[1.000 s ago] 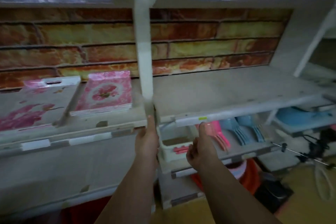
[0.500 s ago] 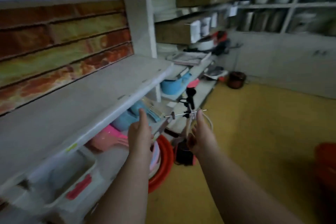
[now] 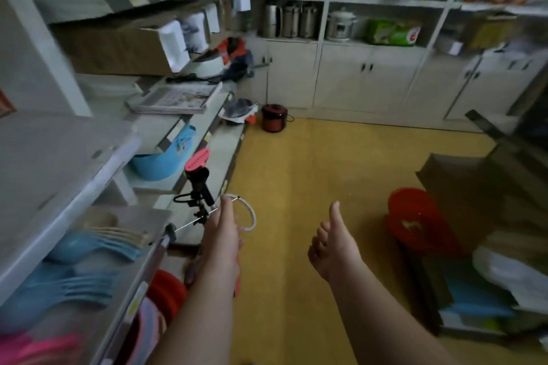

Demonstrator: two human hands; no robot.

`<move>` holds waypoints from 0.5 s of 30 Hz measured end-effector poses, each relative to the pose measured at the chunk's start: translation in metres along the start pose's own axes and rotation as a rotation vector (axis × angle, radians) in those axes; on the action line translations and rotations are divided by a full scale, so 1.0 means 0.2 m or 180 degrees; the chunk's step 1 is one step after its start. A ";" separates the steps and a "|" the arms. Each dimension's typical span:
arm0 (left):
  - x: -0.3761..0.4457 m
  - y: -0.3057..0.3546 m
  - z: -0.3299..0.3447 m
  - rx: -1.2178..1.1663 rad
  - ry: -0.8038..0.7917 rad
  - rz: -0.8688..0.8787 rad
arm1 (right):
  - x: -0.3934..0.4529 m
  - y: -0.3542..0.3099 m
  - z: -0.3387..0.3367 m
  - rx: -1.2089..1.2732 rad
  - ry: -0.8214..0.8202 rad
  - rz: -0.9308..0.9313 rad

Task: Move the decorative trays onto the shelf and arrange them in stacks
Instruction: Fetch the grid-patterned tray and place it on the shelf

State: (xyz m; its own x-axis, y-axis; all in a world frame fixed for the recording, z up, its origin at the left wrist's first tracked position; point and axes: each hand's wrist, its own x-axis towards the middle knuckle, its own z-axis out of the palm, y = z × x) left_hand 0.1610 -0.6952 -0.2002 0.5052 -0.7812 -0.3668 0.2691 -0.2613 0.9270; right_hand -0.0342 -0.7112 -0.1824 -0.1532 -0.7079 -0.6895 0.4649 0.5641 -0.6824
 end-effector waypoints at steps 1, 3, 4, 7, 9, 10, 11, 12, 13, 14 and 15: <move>0.11 0.04 0.04 0.0004 -0.0008 -0.0040 | 0.06 -0.04 0.05 0.0034 0.0022 0.0017; 0.30 0.12 0.14 0.0009 -0.0107 -0.0136 | 0.21 -0.12 0.13 0.0105 0.0028 0.0029; 0.39 0.16 0.20 0.0015 -0.0197 -0.0164 | 0.28 -0.16 0.17 0.0135 0.0058 0.0016; 0.63 0.24 0.39 0.0103 -0.0350 -0.0239 | 0.47 -0.28 0.22 0.0237 0.0243 -0.0059; 0.76 0.26 0.51 0.0201 -0.0481 -0.0227 | 0.58 -0.36 0.25 0.0292 0.0284 -0.0057; 0.81 0.26 0.58 0.0238 -0.0563 -0.0233 | 0.63 -0.41 0.25 0.0317 0.0307 -0.0066; 0.87 0.26 0.64 0.0262 -0.0642 -0.0244 | 0.69 -0.46 0.26 0.0333 0.0340 -0.0096; 0.92 0.26 0.71 0.0300 -0.0709 -0.0263 | 0.74 -0.51 0.28 0.0365 0.0397 -0.0152; 0.98 0.26 0.78 0.0354 -0.0754 -0.0266 | 0.81 -0.57 0.29 0.0391 0.0457 -0.0203; 1.03 0.26 0.85 0.0397 -0.0779 -0.0254 | 0.89 -0.62 0.31 0.0407 0.0488 -0.0248; 1.08 0.27 0.93 0.0418 -0.0798 -0.0244 | 0.97 -0.67 0.32 0.0389 0.0502 -0.0278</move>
State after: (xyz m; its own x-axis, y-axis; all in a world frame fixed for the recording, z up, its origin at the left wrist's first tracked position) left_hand 0.1322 -0.9829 -0.2153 0.2647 -0.8679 -0.4204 0.1819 -0.3833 0.9056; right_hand -0.0696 -0.9505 -0.2088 -0.3275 -0.6712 -0.6650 0.5448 0.4409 -0.7133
